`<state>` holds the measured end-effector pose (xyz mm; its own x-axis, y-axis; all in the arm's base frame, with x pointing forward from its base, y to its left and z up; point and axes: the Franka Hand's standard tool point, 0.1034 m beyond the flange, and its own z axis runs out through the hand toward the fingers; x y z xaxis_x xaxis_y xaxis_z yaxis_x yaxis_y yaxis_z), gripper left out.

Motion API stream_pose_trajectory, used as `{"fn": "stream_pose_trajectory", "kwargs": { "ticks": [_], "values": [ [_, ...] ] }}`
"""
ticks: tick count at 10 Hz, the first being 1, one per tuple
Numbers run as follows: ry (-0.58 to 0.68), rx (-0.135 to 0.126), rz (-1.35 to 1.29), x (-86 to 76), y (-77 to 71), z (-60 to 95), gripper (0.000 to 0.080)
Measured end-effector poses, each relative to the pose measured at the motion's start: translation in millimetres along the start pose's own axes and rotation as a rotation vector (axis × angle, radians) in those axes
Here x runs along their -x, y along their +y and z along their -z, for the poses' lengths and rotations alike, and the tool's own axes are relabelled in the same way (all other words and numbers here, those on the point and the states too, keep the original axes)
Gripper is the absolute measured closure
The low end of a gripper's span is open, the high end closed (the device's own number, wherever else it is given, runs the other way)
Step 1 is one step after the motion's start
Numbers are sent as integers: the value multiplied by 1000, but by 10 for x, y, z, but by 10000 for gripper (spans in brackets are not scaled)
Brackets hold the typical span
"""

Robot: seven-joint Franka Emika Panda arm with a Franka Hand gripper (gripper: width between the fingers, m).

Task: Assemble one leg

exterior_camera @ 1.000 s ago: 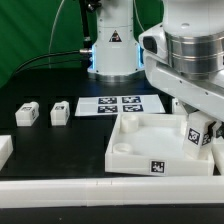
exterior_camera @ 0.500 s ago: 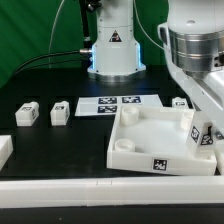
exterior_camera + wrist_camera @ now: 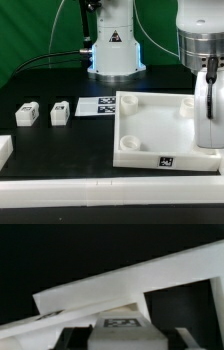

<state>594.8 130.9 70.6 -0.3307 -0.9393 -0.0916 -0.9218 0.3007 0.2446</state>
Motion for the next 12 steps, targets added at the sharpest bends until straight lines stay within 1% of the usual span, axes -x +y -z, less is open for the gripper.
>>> {"fn": "stream_pose_trajectory", "kwargs": {
  "ticks": [2, 3, 4, 5, 6, 7, 8, 9, 10, 12],
  "values": [
    [-2, -2, 24, 1, -2, -1, 506],
    [-2, -1, 35, 11, 4, -5, 415],
    [-2, -1, 36, 13, 5, -7, 278],
    [-1, -1, 38, 14, 6, -8, 278],
    [-1, 0, 40, 16, 7, -9, 170],
    [-1, 0, 46, 18, 8, -9, 155],
    [0, 5, 73, 20, 21, -21, 151],
    [4, 21, 110, 16, 56, -47, 151],
    [5, 34, 209, -11, 71, -53, 151],
    [1, 38, 464, -54, 86, -52, 150]
  ]
}}
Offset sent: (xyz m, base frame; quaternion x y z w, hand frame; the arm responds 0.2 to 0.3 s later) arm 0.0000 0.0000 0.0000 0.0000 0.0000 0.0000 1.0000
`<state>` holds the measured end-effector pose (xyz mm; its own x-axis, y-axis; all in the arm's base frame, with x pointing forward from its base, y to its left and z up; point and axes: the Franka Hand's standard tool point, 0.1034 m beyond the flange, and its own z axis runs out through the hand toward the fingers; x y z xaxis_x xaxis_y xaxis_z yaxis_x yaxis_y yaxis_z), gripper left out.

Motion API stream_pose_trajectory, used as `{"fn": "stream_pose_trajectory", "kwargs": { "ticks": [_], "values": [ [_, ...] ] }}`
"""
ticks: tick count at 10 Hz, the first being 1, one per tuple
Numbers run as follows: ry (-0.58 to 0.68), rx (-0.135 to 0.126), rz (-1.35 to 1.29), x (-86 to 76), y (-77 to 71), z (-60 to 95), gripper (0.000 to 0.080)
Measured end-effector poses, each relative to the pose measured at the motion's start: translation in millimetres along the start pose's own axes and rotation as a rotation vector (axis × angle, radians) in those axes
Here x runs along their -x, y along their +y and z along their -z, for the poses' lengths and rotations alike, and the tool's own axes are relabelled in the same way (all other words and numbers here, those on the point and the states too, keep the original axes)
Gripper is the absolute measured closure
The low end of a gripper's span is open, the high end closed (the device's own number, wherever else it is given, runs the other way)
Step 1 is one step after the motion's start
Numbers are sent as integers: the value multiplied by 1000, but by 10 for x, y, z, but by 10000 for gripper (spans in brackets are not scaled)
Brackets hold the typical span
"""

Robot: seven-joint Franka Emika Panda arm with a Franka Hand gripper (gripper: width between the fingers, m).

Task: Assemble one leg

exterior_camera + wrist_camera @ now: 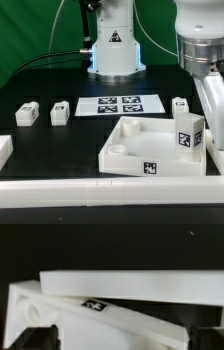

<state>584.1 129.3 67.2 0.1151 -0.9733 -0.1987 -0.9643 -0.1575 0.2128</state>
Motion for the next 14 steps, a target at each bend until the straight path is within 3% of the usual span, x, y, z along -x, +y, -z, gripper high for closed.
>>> {"fn": "stream_pose_trajectory", "kwargs": {
  "ticks": [4, 7, 8, 10, 11, 12, 14],
  "values": [
    [-2, 9, 418, -76, 70, -12, 150],
    [6, 0, 462, -223, 59, 57, 150],
    [27, -19, 452, -207, 15, 57, 150],
    [31, -19, 464, -172, 13, 38, 150],
    [91, -53, 454, -153, -60, 45, 150],
    [138, -71, 479, -86, -77, 17, 150],
    [181, -56, 554, -175, -59, -6, 150]
  ]
}}
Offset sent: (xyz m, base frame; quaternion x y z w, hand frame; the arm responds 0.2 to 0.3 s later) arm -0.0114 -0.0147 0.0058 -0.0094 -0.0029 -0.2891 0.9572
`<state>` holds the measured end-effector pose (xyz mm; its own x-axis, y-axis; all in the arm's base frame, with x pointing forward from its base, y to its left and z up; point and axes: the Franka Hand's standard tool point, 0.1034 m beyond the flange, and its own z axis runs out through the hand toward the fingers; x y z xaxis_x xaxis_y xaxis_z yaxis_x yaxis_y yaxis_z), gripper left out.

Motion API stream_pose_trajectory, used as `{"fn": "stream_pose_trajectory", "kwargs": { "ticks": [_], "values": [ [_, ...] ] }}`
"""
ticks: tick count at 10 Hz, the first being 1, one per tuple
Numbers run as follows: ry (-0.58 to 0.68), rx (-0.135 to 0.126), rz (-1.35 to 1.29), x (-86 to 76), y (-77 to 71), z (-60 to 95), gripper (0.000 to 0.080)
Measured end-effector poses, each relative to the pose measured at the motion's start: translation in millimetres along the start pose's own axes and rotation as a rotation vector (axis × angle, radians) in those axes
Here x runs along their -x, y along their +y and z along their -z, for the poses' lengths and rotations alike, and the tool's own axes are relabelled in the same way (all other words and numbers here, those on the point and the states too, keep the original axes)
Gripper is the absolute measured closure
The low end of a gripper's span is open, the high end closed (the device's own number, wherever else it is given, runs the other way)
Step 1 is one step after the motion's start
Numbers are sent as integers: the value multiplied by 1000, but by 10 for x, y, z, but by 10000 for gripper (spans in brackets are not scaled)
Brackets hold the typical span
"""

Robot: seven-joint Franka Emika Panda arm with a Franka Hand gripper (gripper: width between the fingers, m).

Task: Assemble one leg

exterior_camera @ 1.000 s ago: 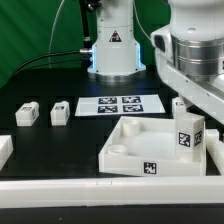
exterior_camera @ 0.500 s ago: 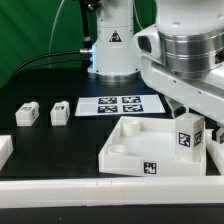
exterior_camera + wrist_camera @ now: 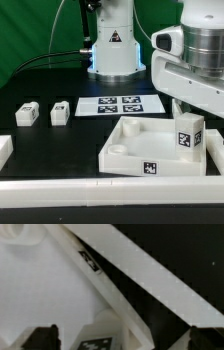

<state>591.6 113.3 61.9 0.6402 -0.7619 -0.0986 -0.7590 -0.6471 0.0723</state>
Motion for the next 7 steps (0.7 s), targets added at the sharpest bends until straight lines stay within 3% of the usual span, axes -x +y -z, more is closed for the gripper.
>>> {"fn": "stream_pose_trajectory", "kwargs": {
  "ticks": [4, 7],
  "values": [
    [4, 8, 9, -94, 118, -3, 150],
    [21, -37, 93, -116, 49, 244, 150]
  ]
}}
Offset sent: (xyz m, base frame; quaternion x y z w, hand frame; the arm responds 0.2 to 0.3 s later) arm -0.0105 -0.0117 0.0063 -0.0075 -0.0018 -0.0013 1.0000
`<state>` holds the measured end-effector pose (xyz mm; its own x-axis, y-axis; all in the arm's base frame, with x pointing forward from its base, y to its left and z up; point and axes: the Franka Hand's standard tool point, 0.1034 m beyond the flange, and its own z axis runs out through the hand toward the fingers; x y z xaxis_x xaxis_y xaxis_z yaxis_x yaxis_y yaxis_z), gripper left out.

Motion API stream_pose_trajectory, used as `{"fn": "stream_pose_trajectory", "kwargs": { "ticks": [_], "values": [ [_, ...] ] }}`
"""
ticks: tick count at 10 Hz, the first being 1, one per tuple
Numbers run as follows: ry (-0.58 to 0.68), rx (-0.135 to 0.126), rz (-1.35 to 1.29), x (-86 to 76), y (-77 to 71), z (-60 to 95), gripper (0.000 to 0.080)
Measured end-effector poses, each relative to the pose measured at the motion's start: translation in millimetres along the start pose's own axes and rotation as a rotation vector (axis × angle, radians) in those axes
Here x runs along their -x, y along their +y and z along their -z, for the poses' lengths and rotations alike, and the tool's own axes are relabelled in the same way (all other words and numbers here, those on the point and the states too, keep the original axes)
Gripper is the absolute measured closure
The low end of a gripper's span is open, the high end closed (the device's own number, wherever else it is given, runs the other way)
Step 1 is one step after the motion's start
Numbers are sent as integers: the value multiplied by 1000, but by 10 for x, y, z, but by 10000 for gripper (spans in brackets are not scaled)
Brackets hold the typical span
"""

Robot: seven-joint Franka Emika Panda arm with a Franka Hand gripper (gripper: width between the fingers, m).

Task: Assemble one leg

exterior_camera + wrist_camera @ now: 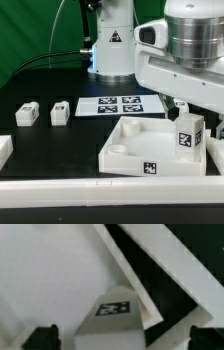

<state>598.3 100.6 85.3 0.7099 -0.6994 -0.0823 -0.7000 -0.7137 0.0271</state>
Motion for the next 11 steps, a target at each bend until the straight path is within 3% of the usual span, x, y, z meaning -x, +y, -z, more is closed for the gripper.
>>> {"fn": "stream_pose_trajectory", "kwargs": {
  "ticks": [1, 3, 5, 8, 9, 10, 11],
  "values": [
    [15, -17, 32, -31, -16, 51, 150],
    [33, -28, 48, -56, 22, -26, 150],
    [39, -28, 58, -44, 36, -120, 150],
    [39, -26, 59, -34, 43, -134, 150],
    [38, -25, 60, -26, 38, -133, 260],
    [38, -25, 61, -24, 36, -132, 427],
    [38, -25, 61, -24, 37, -135, 427]
  ]
}}
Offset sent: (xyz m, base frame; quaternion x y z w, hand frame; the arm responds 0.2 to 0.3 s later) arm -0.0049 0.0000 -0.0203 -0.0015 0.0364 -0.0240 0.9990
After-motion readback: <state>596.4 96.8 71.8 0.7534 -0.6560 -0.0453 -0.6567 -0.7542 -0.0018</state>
